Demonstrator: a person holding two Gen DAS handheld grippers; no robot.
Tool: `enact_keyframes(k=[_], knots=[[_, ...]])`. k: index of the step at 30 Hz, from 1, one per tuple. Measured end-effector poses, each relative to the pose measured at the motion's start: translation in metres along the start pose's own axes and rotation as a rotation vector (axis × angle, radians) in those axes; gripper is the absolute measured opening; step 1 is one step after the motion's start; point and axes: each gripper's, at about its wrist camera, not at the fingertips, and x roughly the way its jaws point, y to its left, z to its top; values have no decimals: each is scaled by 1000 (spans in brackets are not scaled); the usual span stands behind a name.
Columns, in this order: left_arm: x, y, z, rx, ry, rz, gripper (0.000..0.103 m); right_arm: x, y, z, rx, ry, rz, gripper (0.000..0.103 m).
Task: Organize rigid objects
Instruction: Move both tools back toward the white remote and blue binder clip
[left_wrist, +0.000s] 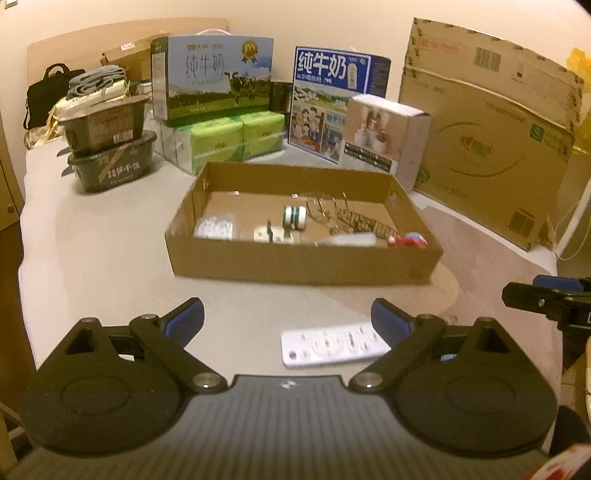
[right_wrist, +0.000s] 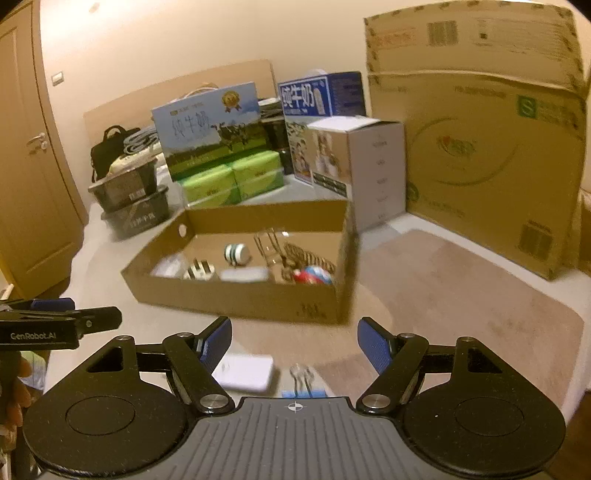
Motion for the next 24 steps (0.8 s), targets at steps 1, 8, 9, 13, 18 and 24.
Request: enact_keyframes(k=[1,8,9,13,18,24], knots=[[-2,-1,-4,-1,3,-2,96,-4,-2,-5,4,6,-3,75],[-15,-5,-25,-5,25,-13,96,-21,-6,-33,13,41,-21,75],[-17,-6,-28,-5,29,-14,96,-22,-5,-36,12,45,-22,75],[-19,-7,-35,5,43,-14,96,-26,-4,-44,10,57,-20,75],[-21,-6,-38,13,49,-19,96,-28,-2,-49,10,65,-18,75],[-21,-5,-40,22,55,-39,96,-26,-1,-50,9,70,-14,75]])
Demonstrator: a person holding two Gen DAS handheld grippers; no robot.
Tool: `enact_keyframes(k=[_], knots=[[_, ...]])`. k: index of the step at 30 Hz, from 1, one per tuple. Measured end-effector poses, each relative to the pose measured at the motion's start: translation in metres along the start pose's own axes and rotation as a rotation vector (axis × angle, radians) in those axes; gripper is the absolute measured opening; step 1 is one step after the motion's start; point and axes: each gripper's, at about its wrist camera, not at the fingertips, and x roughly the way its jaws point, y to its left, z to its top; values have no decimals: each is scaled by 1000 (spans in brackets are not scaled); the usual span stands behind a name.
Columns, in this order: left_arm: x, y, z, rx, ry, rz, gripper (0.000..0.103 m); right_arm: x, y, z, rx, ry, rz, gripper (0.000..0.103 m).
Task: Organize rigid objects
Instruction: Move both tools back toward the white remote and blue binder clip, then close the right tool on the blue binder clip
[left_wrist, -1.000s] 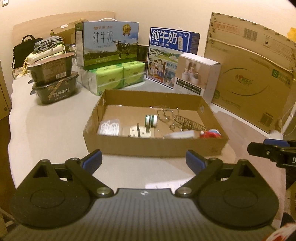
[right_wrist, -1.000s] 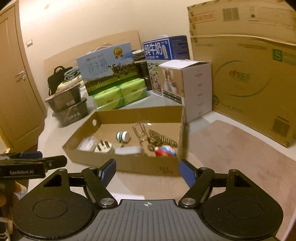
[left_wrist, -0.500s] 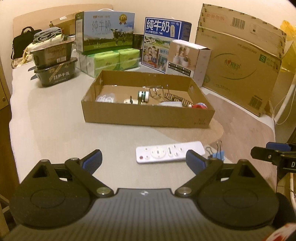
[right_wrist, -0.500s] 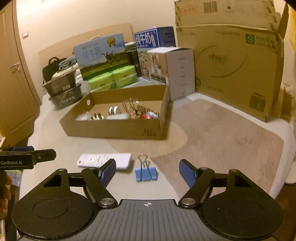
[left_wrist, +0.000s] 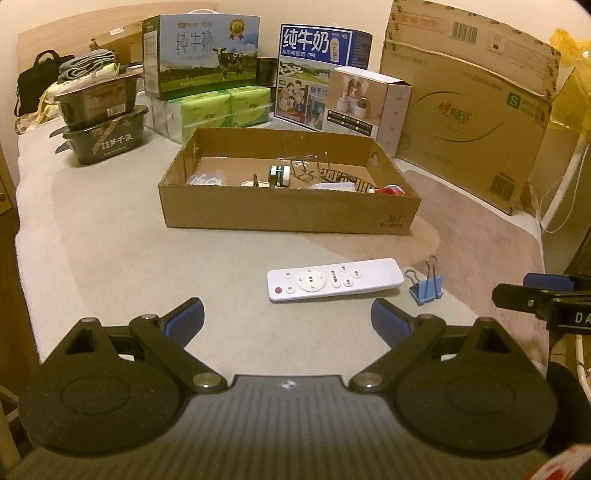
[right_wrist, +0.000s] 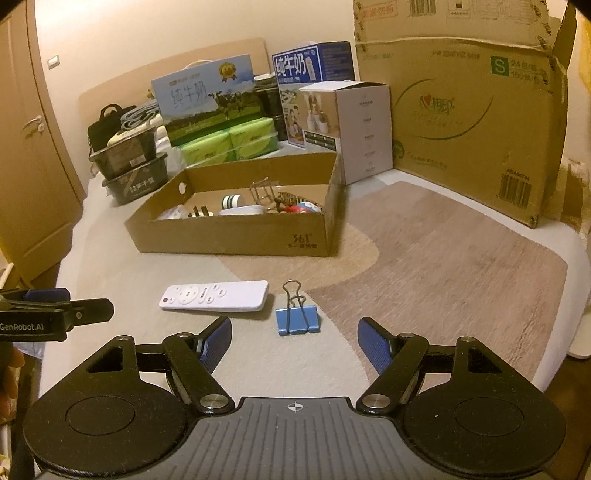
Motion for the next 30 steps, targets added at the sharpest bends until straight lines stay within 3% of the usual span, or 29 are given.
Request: enact_keyframes(k=[12,23,30], knots=[[20,-6,2,142,39,-78,93,11,-2,-6,-7,24,-6,75],[62,-21,15,445,61,-168,92,43,-1,-13,-79,61,8,75],[89,-32,26,568,79,-260,91,72,-5,-12,-81,88,13,75]])
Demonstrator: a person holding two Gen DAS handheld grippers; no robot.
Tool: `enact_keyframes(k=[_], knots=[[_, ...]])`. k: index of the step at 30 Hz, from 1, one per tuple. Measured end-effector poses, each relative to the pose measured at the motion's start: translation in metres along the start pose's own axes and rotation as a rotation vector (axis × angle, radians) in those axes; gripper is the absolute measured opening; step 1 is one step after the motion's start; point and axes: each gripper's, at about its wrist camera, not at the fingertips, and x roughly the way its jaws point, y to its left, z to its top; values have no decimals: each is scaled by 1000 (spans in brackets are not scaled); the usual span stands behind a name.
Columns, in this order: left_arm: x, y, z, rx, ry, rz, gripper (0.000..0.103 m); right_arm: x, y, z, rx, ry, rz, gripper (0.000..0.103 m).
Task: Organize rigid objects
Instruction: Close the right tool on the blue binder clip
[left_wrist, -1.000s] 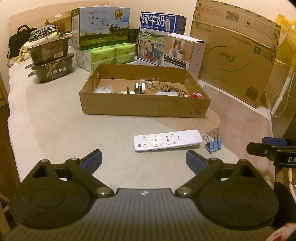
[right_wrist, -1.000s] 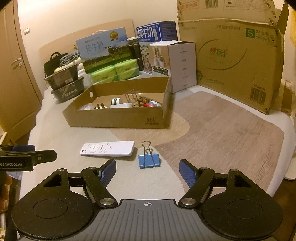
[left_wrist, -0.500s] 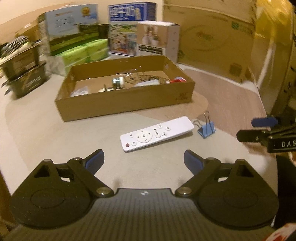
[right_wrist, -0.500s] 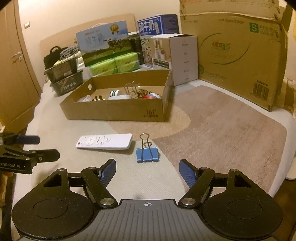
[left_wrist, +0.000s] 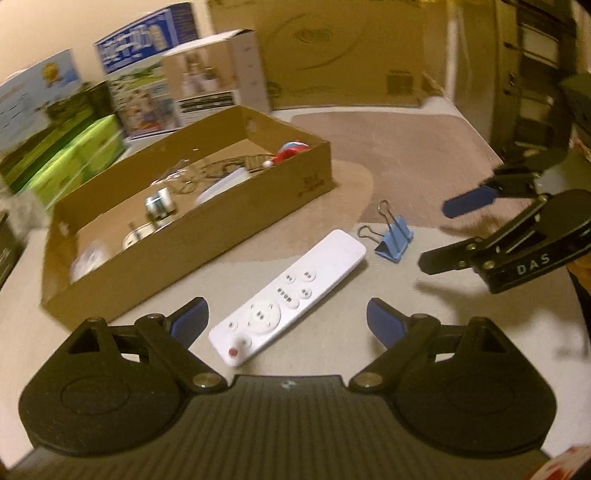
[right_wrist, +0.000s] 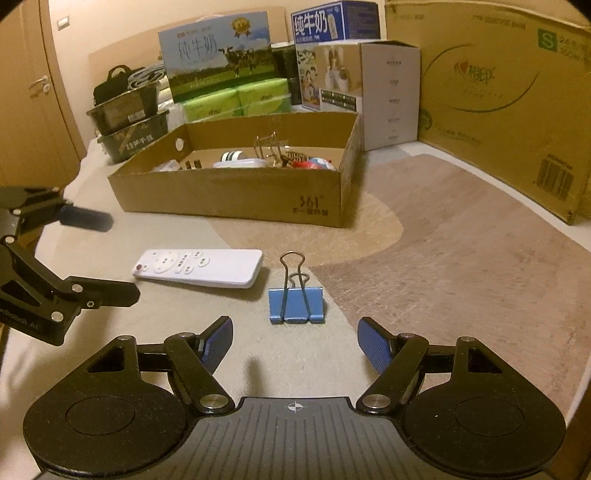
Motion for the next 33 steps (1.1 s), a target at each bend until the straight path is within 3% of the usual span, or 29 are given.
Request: enact_keyframes(k=[4,8,14,17,20,26,33], knots=[[17,6,7,44,20,-48,85,13,-2,2,-12,4,0,75],[30,12,10,81,31,-73,84,27,-4,4,-13,11,-7,74],[44,19,13,105,45,-109,84,42,-3,6,-31,9,-20,56],[49,19,15,127,54,-136,82,45,-2,8,-42,-2,-24,40],[53,19,17,145,73,-179,73,45,-2,9,-51,-2,-21,40],[65,18,22,210,108,-244,71,36,-5,10,-66,-20,-42,40],[74,26,20,196,145,-278,58,29,-13,11,-57,-22,-63,40]])
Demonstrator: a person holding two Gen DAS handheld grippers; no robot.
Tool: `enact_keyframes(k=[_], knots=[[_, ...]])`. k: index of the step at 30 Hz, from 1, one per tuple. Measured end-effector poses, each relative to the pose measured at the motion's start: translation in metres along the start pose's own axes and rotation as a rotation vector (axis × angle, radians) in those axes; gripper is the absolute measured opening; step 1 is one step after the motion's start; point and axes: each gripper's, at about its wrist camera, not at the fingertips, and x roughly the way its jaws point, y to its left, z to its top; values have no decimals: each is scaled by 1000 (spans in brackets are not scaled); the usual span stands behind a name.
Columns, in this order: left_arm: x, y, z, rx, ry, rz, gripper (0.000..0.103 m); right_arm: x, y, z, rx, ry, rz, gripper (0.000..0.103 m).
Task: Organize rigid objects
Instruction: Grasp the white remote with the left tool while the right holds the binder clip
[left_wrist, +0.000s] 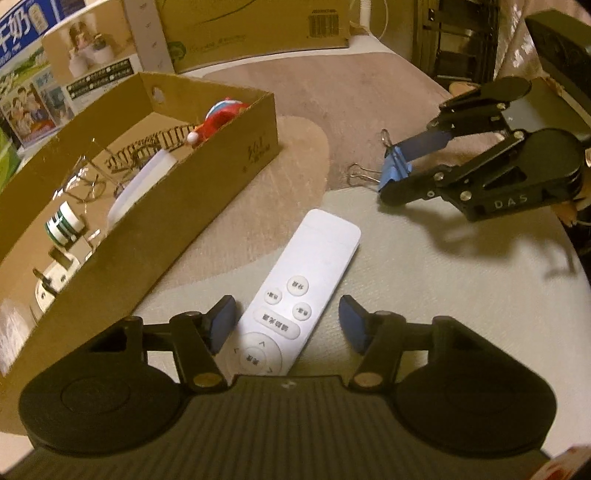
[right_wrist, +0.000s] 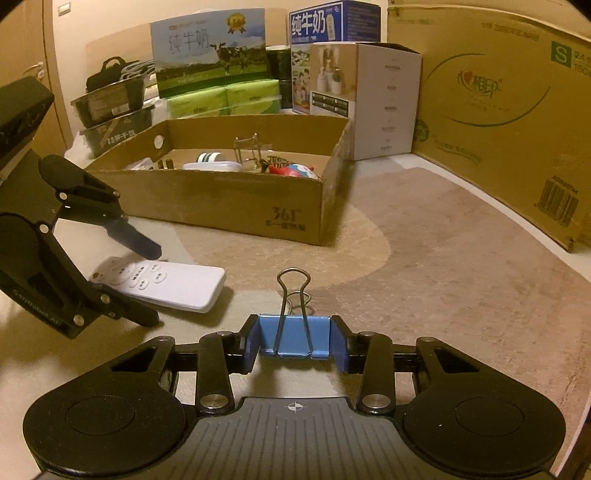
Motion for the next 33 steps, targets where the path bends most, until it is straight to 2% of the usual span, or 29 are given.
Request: enact_keyframes(k=[4,7,10,17,23,33], knots=[[-3,3,-4,-93,4,9,45,0,-1,-2,3,7,-3,40],[-6,0,-6,-225,10,39,41,-1,-1,-5,9,8,-6,40],[-10,-13,-9,-286,5,56,40,-2,-1,-8,23,13,-2,40],[-10,-33,-13,-330,-55,149,40,-5,-1,-11,44,11,3,40],[-4,-43,-15,-293,-126,207,41,-6,-2,-12,58,8,-1,40],[2,-45,-17,-310,-202,229,37,-3,-3,-14,70,8,0,40]])
